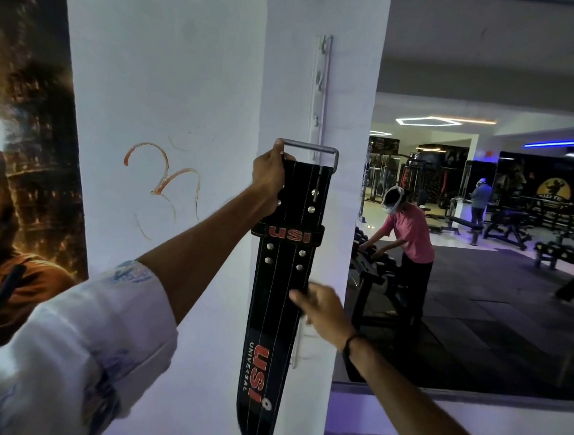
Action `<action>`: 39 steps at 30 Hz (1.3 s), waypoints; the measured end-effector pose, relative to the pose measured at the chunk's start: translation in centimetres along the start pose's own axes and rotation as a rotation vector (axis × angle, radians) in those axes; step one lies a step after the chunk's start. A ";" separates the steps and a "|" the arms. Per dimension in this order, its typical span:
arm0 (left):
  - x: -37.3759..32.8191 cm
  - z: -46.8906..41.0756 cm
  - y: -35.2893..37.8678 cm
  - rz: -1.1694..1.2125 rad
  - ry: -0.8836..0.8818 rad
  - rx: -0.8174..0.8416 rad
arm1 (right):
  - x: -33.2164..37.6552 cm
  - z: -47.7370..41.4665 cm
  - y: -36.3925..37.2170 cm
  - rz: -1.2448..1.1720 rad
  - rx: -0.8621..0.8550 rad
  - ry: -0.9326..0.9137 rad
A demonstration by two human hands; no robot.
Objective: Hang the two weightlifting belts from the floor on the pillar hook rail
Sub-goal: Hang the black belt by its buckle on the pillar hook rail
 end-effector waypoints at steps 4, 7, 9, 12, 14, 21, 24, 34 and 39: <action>-0.2 -0.6 -0.4 0.011 -0.023 0.042 | 0.7 0.1 -0.7 -0.034 0.112 0.011; 0.3 -0.4 -0.2 0.006 -0.044 0.043 | 7.4 -2.4 -5.0 -0.336 -0.003 -0.061; 0.7 -0.2 0.0 0.002 -0.037 0.050 | 11.2 -4.0 -7.8 -0.401 -0.119 -0.138; 1.0 0.0 0.4 -0.027 -0.007 0.074 | 13.3 -5.5 -9.1 -0.349 -0.191 -0.171; 1.2 -0.1 0.4 -0.045 0.016 0.083 | 13.2 -6.3 -9.3 -0.367 -0.217 -0.138; 2.4 0.1 -1.2 -0.124 0.137 0.109 | 13.7 -7.6 -8.3 -0.406 -0.275 -0.179; 3.6 0.7 -1.8 -0.134 0.172 0.136 | 14.1 -8.2 -7.9 -0.434 -0.299 -0.205; 17.5 10.2 -2.6 -0.282 0.215 0.203 | 15.7 -10.2 -10.0 -0.547 -0.434 -0.216; 15.0 8.7 -2.7 -0.192 0.230 0.065 | 15.0 -10.2 -10.2 -0.544 -0.396 -0.231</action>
Point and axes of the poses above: each hand's wrist, its own z-axis away from the middle knuckle, its own y-axis out of the palm, x = y × z, the point moved 7 cm from there along -z, towards the middle knuckle, and after that the axes turned 1 degree about -y, right-handed, at the moved point
